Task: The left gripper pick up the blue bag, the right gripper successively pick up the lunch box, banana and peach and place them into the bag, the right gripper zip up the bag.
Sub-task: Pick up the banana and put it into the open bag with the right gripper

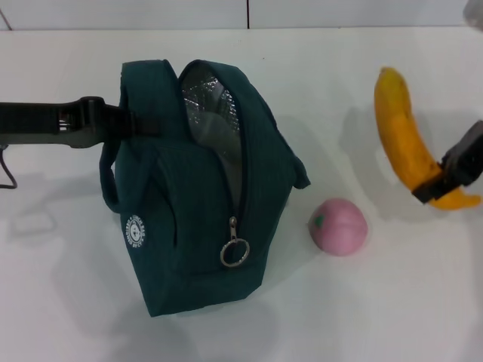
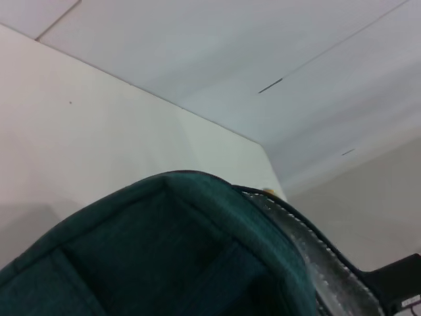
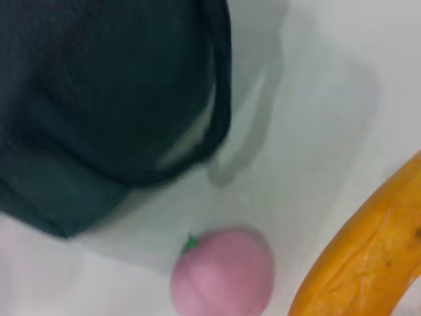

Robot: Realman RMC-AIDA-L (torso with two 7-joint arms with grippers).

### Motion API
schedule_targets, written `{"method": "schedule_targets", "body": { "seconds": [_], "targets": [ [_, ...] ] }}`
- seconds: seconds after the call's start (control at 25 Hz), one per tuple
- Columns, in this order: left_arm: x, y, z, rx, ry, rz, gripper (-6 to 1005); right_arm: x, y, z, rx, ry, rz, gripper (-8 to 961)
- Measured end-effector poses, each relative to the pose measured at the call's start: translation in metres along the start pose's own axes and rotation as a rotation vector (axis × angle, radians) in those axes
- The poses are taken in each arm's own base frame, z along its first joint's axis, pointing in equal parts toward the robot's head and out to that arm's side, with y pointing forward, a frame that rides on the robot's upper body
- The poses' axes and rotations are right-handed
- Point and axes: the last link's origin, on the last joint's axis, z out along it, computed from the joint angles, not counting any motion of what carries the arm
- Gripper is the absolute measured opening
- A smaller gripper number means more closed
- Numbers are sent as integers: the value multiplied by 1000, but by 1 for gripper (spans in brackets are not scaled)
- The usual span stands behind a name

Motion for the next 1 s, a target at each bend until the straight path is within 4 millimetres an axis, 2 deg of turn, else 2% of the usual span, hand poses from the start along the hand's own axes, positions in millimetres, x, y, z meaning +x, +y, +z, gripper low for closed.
{"method": "schedule_targets", "body": {
  "seconds": [0.16, 0.36, 0.52, 0.76, 1.0],
  "targets": [
    [-1, 5, 1, -42, 9, 11, 39, -8, 6, -20, -48, -115, -13, 451],
    [-3, 8, 4, -64, 5, 20, 39, -25, 27, -47, -199, -311, -82, 451],
    [-4, 8, 6, -69, 4, 24, 39, -31, 46, -60, -349, -430, -146, 451],
    [-6, 9, 8, -76, 3, 24, 39, -27, 63, -61, -537, -496, -181, 451],
    [-7, 9, 10, -83, 1, 28, 39, -15, 68, -44, -731, -507, -145, 451]
  ]
}}
